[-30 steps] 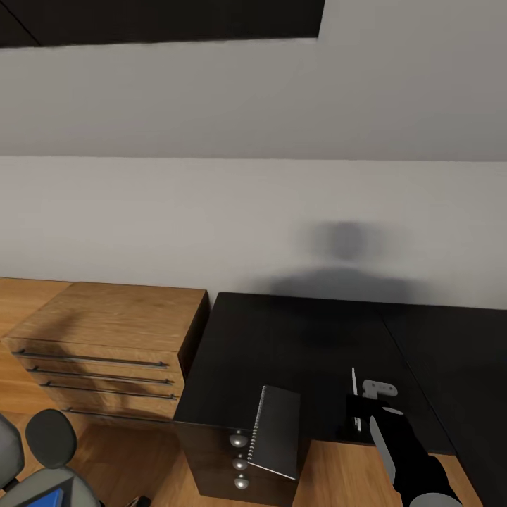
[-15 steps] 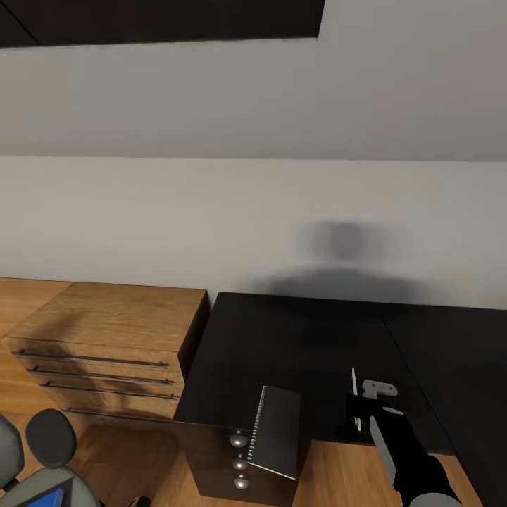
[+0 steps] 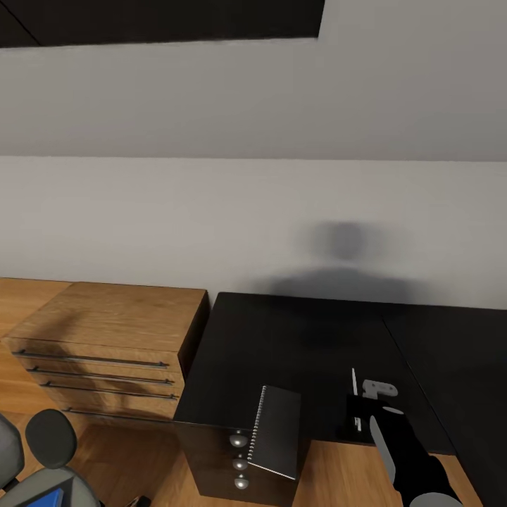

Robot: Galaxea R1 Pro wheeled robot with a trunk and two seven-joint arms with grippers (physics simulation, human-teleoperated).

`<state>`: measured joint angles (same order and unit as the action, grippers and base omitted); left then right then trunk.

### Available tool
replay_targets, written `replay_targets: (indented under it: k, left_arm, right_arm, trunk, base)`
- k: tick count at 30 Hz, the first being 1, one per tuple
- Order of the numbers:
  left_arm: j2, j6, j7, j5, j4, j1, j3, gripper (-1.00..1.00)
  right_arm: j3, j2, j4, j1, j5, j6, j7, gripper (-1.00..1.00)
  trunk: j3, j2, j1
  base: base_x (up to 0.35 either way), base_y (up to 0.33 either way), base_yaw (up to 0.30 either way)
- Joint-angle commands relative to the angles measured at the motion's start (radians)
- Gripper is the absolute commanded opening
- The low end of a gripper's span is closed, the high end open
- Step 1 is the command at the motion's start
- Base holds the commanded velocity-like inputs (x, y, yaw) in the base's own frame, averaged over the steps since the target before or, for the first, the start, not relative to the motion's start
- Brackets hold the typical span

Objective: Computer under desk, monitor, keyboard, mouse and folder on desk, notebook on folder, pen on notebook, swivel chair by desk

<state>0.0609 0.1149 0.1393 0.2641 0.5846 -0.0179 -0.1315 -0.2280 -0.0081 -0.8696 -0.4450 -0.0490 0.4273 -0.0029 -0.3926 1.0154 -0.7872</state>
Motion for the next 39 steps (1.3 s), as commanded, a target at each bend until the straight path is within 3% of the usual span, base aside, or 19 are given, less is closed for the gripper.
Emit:
replay_targets:
  k: [1, 39]
  left_arm:
    - [-0.001, 0.005, 0.008, 0.011, 0.0, -0.001, -0.008, 1.0]
    - [-0.001, 0.004, 0.007, 0.011, 0.0, -0.001, -0.008, 1.0]
  right_arm:
    - [-0.001, 0.0, 0.002, 0.0, -0.003, 0.007, 0.0, -1.0]
    - [-0.002, -0.015, -0.05, 0.0, 0.0, 0.094, 0.001, -1.0]
  trunk:
    - [-0.001, 0.001, 0.0]
    - [-0.001, 0.001, 0.0]
  base:
    - [0.0, 0.0, 0.0]
    - [0.0, 0.0, 0.0]
